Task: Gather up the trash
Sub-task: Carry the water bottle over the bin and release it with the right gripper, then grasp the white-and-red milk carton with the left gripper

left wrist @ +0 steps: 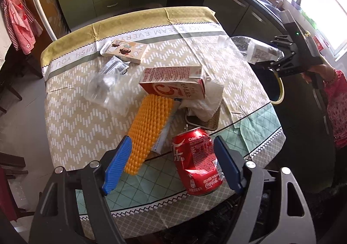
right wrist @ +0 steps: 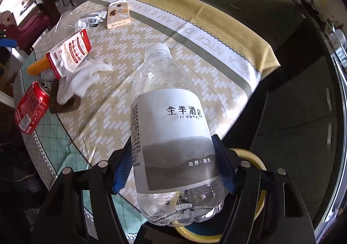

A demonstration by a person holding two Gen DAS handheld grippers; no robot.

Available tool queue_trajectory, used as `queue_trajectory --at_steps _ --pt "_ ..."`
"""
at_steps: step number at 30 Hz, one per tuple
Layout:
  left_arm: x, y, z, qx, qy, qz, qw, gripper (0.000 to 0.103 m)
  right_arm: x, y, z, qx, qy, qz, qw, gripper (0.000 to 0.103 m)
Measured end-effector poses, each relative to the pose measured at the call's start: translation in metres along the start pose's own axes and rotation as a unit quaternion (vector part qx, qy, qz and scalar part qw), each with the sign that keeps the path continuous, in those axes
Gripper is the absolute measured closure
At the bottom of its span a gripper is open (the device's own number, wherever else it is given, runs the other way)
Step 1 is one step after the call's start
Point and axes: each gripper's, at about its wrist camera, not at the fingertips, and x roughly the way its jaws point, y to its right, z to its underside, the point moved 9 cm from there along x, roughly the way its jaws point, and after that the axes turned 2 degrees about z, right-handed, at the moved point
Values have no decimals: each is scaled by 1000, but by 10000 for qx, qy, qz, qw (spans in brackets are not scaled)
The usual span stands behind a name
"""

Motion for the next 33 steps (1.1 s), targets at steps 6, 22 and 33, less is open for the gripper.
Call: queue_trajectory --at_steps 6,22,33 --pt "6 28 -6 343 -16 103 9994 30 -39 44 98 1024 -24 450 9937 35" --pt "9 45 -21 801 45 218 9965 17 28 126 200 2679 -654 575 9595 25" --pt "12 43 -43 2296 300 827 9693 12 -8 128 199 3144 -151 437 9482 15"
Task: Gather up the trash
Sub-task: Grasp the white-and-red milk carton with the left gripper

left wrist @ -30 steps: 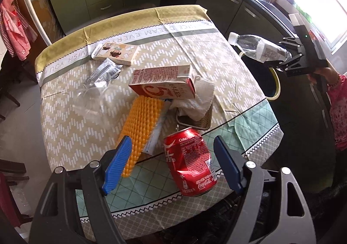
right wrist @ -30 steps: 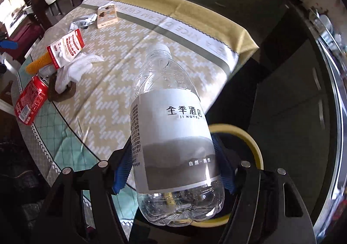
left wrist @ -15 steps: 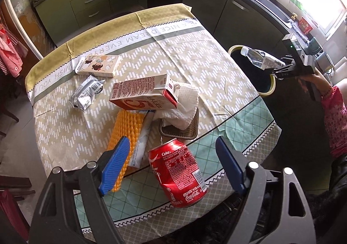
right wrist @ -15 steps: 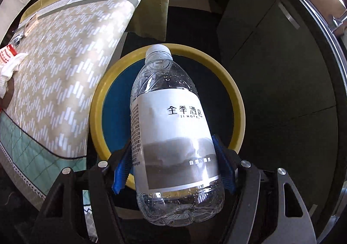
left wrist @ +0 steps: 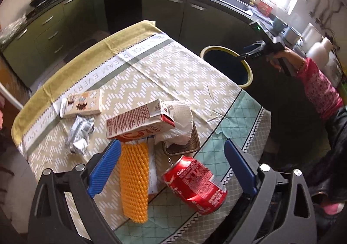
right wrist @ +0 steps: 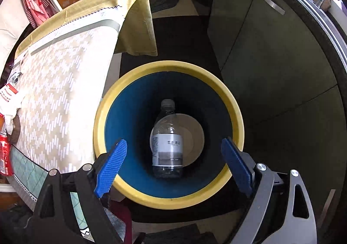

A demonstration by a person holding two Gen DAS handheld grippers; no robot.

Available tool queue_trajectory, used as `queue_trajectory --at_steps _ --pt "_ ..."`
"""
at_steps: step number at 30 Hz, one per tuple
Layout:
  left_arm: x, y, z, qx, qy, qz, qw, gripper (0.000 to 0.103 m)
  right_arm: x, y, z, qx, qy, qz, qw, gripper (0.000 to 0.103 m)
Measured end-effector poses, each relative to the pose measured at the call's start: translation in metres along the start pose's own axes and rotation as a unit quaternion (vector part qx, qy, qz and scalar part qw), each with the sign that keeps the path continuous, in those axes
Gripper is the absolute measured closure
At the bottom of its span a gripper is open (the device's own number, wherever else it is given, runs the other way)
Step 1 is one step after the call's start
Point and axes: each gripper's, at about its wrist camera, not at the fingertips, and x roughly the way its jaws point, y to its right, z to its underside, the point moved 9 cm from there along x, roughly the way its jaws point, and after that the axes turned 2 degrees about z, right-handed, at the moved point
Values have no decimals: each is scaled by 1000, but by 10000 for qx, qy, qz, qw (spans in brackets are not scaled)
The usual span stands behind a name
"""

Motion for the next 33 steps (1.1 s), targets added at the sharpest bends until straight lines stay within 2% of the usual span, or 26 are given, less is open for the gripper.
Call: queue_trajectory --at_steps 3,6,8,11,12,16,21,28,33 --pt "9 3 -4 1097 -64 -139 9938 12 -2 -19 5 -125 -46 16 9999 15" --pt "20 6 -5 2111 -143 -208 9771 12 -2 -32 11 -217 -105 -56 9997 15" --pt "28 5 -6 2476 -206 -124 9686 12 -3 -40 16 -264 -136 -129 9995 15" --pt "40 2 -8 2691 -335 205 9623 13 -5 -50 23 -309 -159 -205 9992 15" --pt "45 -1 -10 2720 -404 253 9611 17 -5 -54 24 -327 -158 -223 9991 15" --pt "66 -15 -11 2997 -603 260 9518 35 -4 -65 18 -343 -92 -313 9989 15" --pt "89 -26 -1 3382 -929 284 9361 44 -22 -75 26 -308 63 -456 9985 15" --pt "100 -31 -2 3417 -930 381 9344 52 -32 -81 42 -250 115 -588 9979 15" --pt "96 -35 -3 3295 -871 364 9394 57 -32 -86 52 -181 169 -732 9970 15"
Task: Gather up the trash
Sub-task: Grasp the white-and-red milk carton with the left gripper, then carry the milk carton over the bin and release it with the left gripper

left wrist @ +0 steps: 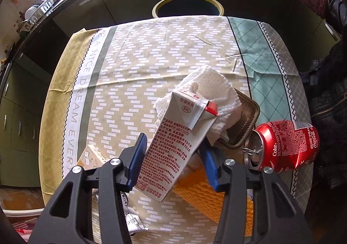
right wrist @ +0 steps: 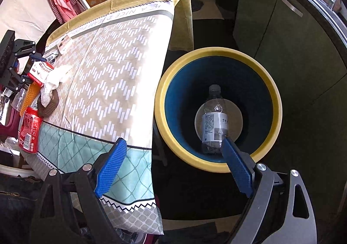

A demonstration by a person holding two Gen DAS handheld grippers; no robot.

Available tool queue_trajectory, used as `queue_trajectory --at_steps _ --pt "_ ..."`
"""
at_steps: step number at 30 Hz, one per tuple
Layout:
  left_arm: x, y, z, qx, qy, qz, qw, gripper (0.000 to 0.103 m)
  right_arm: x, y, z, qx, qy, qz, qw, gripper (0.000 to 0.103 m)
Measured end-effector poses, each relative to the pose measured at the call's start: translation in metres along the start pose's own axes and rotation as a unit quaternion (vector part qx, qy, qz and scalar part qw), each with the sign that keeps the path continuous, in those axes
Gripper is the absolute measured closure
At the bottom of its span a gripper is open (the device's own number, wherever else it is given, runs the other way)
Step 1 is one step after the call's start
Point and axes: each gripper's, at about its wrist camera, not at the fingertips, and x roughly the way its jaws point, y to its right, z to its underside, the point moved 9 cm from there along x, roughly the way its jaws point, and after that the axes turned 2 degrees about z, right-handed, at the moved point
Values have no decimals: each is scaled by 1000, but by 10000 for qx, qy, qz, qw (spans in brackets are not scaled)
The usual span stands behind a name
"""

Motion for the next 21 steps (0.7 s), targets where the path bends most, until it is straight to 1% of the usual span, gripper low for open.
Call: queue_trajectory --at_steps 2,4,8,12,17,21 --pt "-3 -1 2 -53 -3 -68 10000 61 -2 -4 5 18 48 -70 10000 15" --pt "-7 -3 3 -136 8 -127 9998 67 -2 -6 10 42 91 -132 9999 15" --pt "-17 -4 2 -251 43 -276 9993 68 -7 -8 16 119 209 -244 9994 15" --pt "-31 -7 -5 -355 133 -474 9982 68 -22 -11 23 260 493 -407 9976 15" --pt "-49 -7 -27 -415 241 -670 9966 68 -51 -13 40 409 965 -594 9927 15" --pt "-56 3 -62 -309 263 -797 9960 68 -77 -11 59 590 1353 -723 9864 15"
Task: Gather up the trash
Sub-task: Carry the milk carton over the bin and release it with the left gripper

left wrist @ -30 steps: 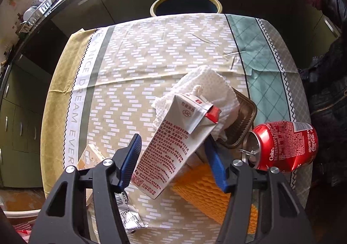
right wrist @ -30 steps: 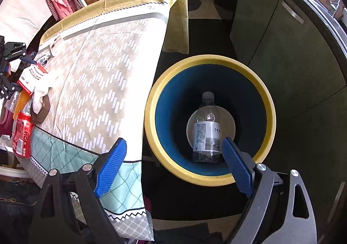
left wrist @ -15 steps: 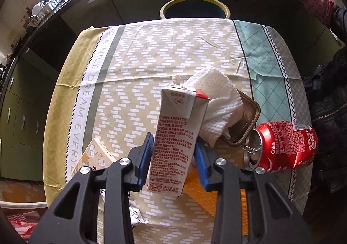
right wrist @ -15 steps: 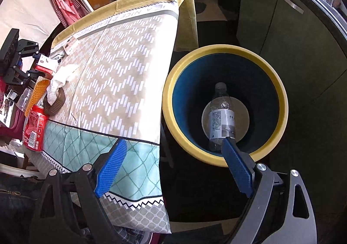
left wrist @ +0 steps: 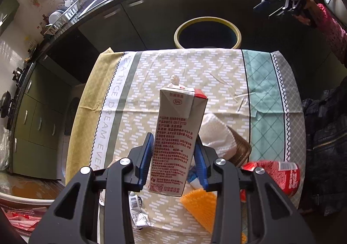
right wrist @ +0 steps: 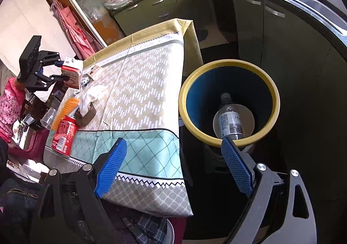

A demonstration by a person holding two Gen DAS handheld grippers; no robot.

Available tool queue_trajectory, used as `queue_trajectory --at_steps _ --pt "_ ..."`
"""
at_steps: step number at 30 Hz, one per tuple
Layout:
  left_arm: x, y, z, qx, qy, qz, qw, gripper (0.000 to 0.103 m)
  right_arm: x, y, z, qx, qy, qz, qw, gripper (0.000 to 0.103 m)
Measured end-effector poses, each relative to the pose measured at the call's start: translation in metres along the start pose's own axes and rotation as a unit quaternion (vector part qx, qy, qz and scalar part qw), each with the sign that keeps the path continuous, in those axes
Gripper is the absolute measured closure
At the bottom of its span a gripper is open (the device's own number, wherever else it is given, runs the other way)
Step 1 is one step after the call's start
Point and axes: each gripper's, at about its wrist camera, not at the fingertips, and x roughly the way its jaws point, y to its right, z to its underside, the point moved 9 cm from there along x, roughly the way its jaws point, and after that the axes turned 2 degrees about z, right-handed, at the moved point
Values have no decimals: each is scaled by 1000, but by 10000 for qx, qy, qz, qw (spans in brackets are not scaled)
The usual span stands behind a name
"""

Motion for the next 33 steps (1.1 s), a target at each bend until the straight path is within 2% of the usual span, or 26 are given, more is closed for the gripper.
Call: queue_trajectory --at_steps 4,9,14,18,20,22,25,29,33 --pt "2 21 -53 74 119 103 9998 68 -29 8 16 232 388 -48 9990 15" --pt "24 62 -141 297 299 536 9977 68 -56 35 45 649 722 -34 9953 15" --pt "72 93 -221 445 351 795 9952 68 -72 67 74 1109 892 -35 9898 15" --pt "128 102 -264 315 201 789 9962 68 -79 89 97 1390 915 14 9861 15" --pt "154 99 -277 147 91 747 9971 68 -82 98 106 1475 902 38 9849 15" --pt "176 96 -283 26 -41 685 9976 53 -85 104 113 1556 911 47 9836 15" --pt "191 95 -284 -88 -200 644 9977 51 -84 112 116 1645 913 23 9821 15" --pt "171 90 -272 -185 -227 589 9978 51 -78 110 112 1590 830 -23 9838 15" --pt "127 74 -245 -664 -118 515 9964 49 -66 92 97 1303 688 -106 9890 15"
